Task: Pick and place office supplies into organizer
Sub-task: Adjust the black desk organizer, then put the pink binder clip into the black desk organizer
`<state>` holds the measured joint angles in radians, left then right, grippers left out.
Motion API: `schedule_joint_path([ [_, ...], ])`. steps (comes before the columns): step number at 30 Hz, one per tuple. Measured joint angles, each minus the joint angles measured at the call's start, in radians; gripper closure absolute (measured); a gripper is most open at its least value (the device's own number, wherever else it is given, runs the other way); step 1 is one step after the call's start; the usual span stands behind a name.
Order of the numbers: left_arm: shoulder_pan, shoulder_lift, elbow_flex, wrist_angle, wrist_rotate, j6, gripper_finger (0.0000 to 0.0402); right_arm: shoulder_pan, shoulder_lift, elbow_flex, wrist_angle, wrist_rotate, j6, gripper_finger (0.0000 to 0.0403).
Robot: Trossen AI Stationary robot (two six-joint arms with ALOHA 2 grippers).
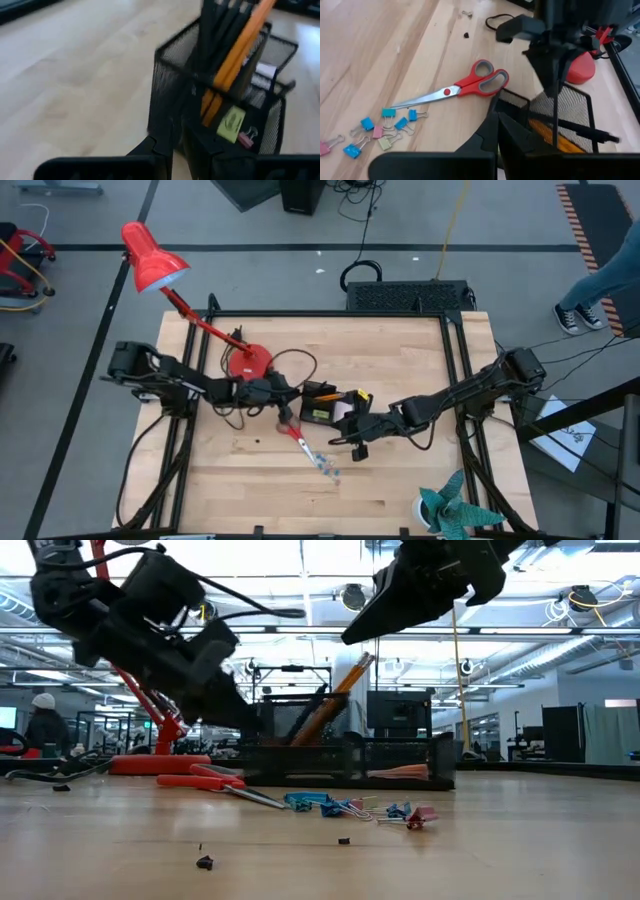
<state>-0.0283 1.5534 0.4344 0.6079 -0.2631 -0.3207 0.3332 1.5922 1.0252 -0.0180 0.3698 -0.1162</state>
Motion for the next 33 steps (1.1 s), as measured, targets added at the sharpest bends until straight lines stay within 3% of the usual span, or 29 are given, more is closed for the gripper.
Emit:
schedule_joint_path([
  [8, -0.04, 0.148, 0.093, -0.015, 0.002, 0.0, 0.0355, 0.0, 0.0, 0.0, -0.016, -0.003, 0.004, 0.0402],
  [26, -0.152, 0.161, 0.104, -0.03, 0.002, -0.022, 0.0355, 0.0, 0.0, 0.0, -0.051, -0.009, 0.008, 0.0402],
  [33, -0.255, 0.161, 0.104, -0.038, -0.004, 0.009, 0.0355, 0.008, 0.002, -0.039, -0.074, -0.252, 0.073, 0.0384],
])
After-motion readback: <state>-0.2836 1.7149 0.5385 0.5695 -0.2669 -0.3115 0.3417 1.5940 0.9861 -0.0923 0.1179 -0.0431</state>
